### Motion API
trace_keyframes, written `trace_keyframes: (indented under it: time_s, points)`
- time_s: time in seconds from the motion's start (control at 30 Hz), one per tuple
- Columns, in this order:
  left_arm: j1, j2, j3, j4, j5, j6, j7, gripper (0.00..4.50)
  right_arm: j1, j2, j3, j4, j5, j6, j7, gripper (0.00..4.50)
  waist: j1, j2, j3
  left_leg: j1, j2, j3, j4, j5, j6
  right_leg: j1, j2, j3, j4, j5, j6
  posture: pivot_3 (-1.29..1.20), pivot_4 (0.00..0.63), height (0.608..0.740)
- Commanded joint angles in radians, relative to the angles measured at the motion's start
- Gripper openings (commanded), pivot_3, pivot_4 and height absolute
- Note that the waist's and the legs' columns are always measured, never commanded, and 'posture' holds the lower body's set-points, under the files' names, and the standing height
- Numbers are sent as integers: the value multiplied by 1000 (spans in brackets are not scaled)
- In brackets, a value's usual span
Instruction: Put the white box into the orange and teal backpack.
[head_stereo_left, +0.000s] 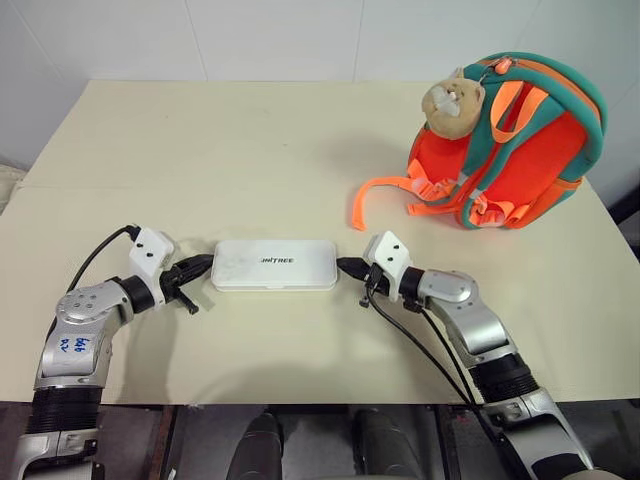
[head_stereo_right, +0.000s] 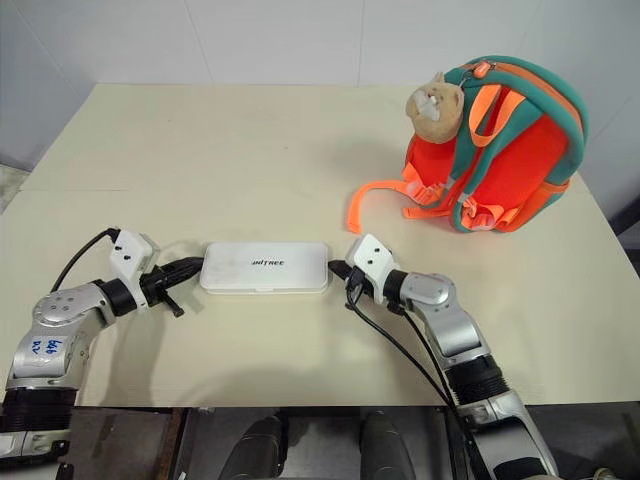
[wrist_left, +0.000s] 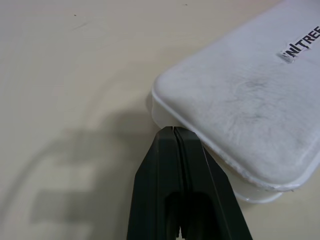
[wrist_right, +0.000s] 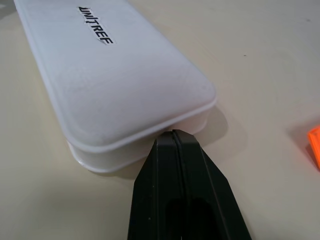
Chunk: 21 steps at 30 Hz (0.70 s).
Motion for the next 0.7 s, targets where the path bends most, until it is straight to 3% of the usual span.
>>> trace_keyframes:
  time_s: [0.03,0.7]
  points:
    - [8,-24,-48,-79,-24,9,-30,28,26,-18,-24,-96,29,25,9,29,3,0,0,0,0,0,0,0,0,0,0,0,0,0,0,0,150,740]
    - [54,-78,-124,-226,-41,124,-41,28,227,-180,-160,-359,123,175,32,29,2,0,0,0,0,0,0,0,0,1,0,0,-1,0,0,0,150,740]
